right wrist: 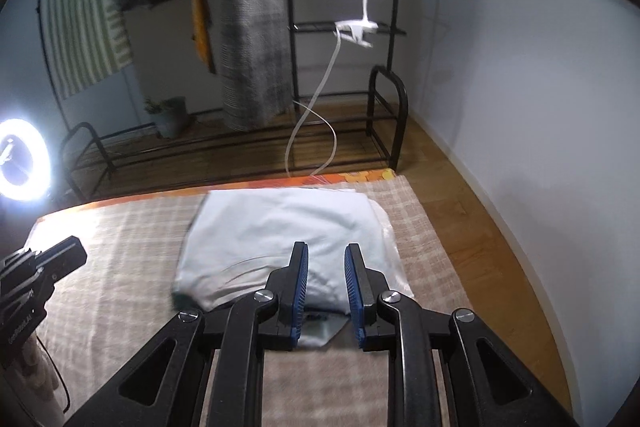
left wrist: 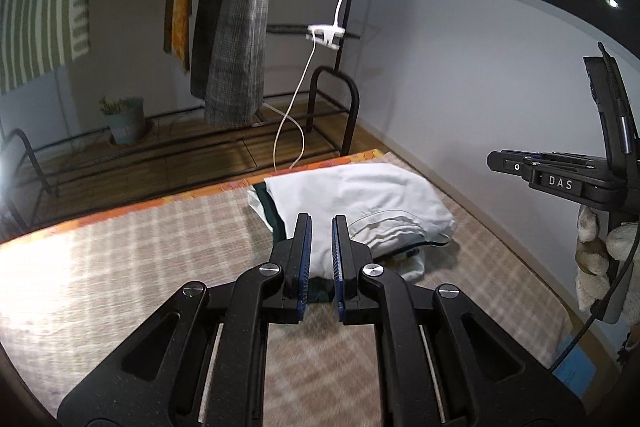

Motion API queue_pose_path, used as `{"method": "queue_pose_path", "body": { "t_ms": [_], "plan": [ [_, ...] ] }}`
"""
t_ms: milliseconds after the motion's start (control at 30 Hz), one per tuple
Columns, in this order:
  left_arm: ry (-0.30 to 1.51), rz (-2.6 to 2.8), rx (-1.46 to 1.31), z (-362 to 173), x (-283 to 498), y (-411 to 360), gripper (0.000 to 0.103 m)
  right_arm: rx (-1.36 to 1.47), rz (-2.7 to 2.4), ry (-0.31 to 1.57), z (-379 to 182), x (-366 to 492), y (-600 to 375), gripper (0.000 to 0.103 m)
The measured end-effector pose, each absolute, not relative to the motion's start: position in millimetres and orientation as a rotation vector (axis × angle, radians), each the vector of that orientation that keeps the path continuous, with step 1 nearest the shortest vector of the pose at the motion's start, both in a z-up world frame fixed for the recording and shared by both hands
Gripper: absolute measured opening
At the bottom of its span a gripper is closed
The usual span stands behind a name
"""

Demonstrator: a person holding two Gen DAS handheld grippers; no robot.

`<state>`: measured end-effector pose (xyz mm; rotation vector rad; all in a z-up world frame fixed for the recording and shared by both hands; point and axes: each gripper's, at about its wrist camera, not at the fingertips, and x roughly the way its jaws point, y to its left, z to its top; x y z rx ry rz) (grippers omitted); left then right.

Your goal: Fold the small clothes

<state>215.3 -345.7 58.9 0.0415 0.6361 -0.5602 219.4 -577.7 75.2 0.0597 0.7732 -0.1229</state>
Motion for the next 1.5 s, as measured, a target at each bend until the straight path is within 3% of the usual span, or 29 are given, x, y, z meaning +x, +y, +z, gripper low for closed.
{"method": "queue_pose_path", "body": {
  "t_ms": [200, 533, 667, 767, 867, 933, 1233, 1267, 1333, 1400, 1500],
  "plan": [
    [0.582, -0.569, 0.046, 86.8, 165.4, -306.2, 0.007, 0.062, -0.106, 0.717, 108.8, 164.1, -534.7, 0.018],
    [0.556, -0.598, 0.048, 95.0, 90.9, -249.5, 0.007, 0.049, -0.131, 0.682, 116.6, 90.3, -468.2, 0.018],
    [0.553, -0.602, 0.051, 88.3, 71.6, -234.9, 0.007, 0.046, -0.151, 0.652, 113.4, 66.7, -447.2, 0.030],
    [0.552, -0.609, 0.067, 79.4, 58.4, -227.9, 0.018, 0.068, -0.171, 0.635, 105.4, 54.8, -437.4, 0.032],
    [0.544, -0.607, 0.080, 69.3, 47.0, -222.7, 0.035, 0.080, -0.185, 0.624, 95.6, 48.1, -430.3, 0.046],
    [0.546, -0.603, 0.087, 62.4, 42.6, -220.0, 0.039, 0.097, -0.190, 0.616, 87.6, 46.7, -426.3, 0.052],
    [0.529, -0.583, 0.116, 41.8, 42.0, -212.2, 0.080, 0.154, -0.189, 0.611, 48.0, 61.7, -419.6, 0.060],
    [0.523, -0.572, 0.128, 39.9, 42.0, -211.6, 0.085, 0.146, -0.191, 0.617, 44.1, 63.7, -419.1, 0.065],
    [0.522, -0.566, 0.126, 36.7, 42.4, -210.4, 0.091, 0.140, -0.184, 0.616, 37.9, 65.6, -418.0, 0.085],
    [0.537, -0.563, 0.112, 34.2, 44.7, -208.9, 0.094, 0.131, -0.182, 0.598, 36.1, 66.1, -415.4, 0.087],
    [0.552, -0.550, 0.117, 32.1, 48.6, -209.7, 0.094, 0.123, -0.167, 0.580, 35.4, 70.1, -413.0, 0.103]
  ]
}}
